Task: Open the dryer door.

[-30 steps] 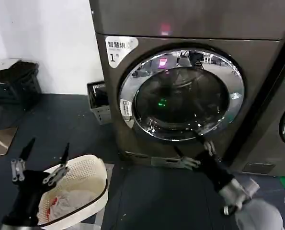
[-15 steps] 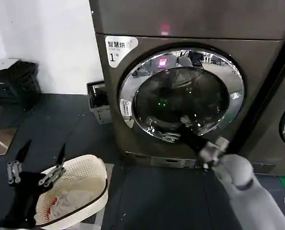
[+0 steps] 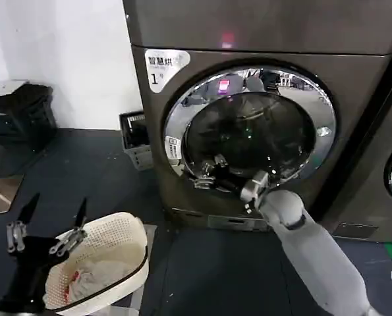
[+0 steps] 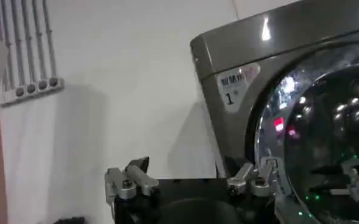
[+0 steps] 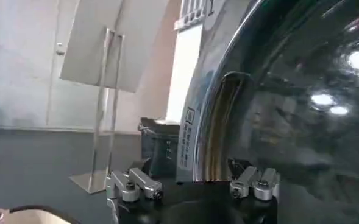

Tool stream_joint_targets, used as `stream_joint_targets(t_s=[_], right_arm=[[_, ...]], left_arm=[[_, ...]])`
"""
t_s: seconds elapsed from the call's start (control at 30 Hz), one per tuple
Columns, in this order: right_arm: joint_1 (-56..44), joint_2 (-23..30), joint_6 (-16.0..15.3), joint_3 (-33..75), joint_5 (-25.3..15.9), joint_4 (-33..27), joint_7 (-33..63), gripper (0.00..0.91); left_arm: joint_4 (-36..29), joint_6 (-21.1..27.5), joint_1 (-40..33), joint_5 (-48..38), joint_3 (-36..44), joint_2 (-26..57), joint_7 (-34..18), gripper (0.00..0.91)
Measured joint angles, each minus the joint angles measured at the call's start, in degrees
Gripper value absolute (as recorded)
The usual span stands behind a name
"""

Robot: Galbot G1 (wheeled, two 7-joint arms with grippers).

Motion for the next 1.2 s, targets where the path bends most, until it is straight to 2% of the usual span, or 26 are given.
stream_joint_targets(t_s=[0.63,0.77,0.9,1.2], right_arm=[[10.5,2.7,-0.7,-7.9,1.5,-8.6,-2.4,0.907],[11.6,2.8,-2.3,-8.4,4.1,-9.3,-4.0,0.907],[12.3,2.5,-2.3,-9.1,5.3,-9.9,-6.5,0.907],[11.8,1.3,-3.7,-9.0,6.0,-9.0,-12.5,0.907]], left_arm=[[0.0,5.4,-2.3,-7.0,-3.8,2.8,0.6,0.907],[0.7,4.4,-2.7,-8.5,-4.3,3.3,1.6,0.907],[3.8,4.0,-3.6,-9.7,-4.9,4.5,2.0,0.907],[10.2,0.9,-6.3,-15.3,-5.1,8.6,2.7,0.907]])
